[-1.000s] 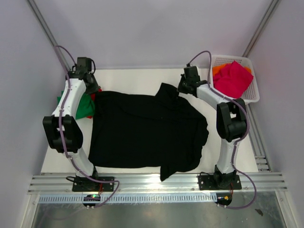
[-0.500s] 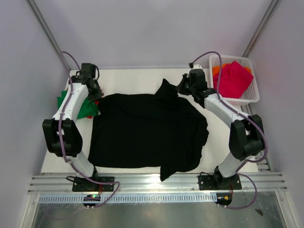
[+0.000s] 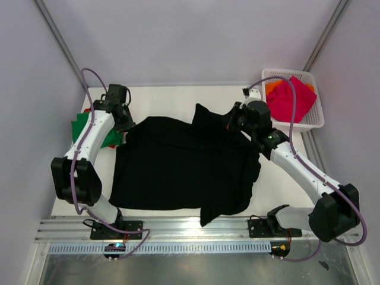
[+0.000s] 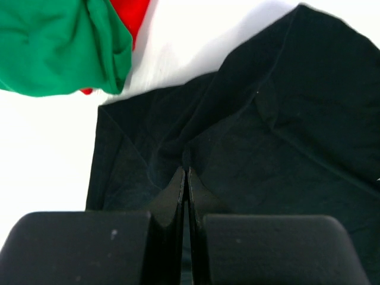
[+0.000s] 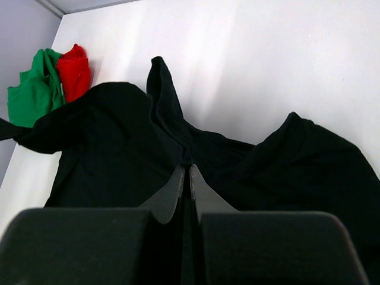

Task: Fold and stack the t-shirts
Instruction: Fold the flattened tshirt in 1/3 of the way

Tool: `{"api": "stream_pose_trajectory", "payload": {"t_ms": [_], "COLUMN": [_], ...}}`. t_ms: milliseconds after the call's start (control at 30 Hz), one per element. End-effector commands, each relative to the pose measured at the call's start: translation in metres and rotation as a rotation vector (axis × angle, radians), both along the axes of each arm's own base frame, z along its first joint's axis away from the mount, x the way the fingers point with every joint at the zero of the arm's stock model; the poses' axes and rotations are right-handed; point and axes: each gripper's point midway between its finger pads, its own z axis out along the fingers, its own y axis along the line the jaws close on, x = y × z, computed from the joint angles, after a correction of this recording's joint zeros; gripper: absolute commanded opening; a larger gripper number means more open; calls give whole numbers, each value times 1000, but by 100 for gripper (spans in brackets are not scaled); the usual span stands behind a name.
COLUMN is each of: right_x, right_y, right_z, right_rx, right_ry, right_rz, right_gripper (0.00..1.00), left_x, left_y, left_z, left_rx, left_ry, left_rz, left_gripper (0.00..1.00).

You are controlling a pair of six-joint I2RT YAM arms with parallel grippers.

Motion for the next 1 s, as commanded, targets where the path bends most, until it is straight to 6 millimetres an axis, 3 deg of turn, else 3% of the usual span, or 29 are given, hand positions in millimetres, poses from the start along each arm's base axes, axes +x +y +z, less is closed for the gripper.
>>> {"api": "stream_pose_trajectory", "payload": {"t_ms": [0, 267, 433, 633, 867, 967], "right_x": [-17, -50, -59, -64, -66, -64], "right_y": [-6, -14, -20, -25, -29, -37], "right_z": [12, 17, 12, 19, 17, 16], "right_rx": [11, 43, 40, 35, 6, -15], "right_ry": [-49, -52, -42, -58, -54, -55], "right_rz": [-2, 12, 2, -7, -8, -50], "right_gripper": [3, 3, 3, 3, 3, 3], "left_x": [-10, -16, -14, -34, -50, -54], "left_y": [-2, -2, 1, 47, 78, 82], "left_z": [12, 21, 27, 36, 40, 37], "left_rx": [13, 25, 61, 305, 479, 508], "left_ry": [-26, -28, -25, 35, 97, 116], "left_rz": [5, -2, 6, 101, 159, 159], "left_gripper": [0, 0, 0, 0, 0, 0]}}
